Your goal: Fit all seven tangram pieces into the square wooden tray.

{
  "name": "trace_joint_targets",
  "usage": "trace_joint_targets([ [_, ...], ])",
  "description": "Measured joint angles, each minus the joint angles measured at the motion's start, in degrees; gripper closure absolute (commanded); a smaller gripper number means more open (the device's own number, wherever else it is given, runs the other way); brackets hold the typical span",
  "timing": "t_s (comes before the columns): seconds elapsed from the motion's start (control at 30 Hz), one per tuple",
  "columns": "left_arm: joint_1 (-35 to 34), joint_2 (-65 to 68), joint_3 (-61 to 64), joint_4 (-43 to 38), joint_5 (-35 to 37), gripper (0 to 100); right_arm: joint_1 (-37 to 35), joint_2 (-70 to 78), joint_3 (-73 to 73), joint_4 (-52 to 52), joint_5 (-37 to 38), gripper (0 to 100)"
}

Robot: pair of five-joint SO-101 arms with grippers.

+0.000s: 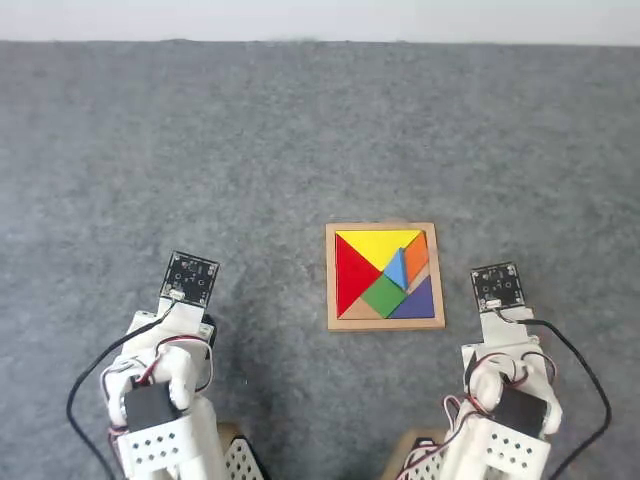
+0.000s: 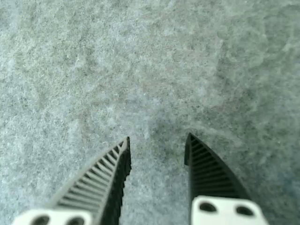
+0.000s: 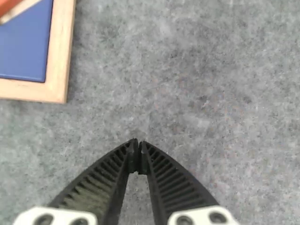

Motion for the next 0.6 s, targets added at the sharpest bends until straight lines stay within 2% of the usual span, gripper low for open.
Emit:
trace_joint_targets([
  [0.43, 0.0, 0.0, 0.0, 0.0, 0.0, 82, 0.0, 0.0, 0.0, 0.0, 0.0, 99.1],
  [0.6, 0.0, 0.0, 0.0, 0.0, 0.0, 82, -6.86, 0.0, 0.0, 0.0, 0.35, 99.1],
])
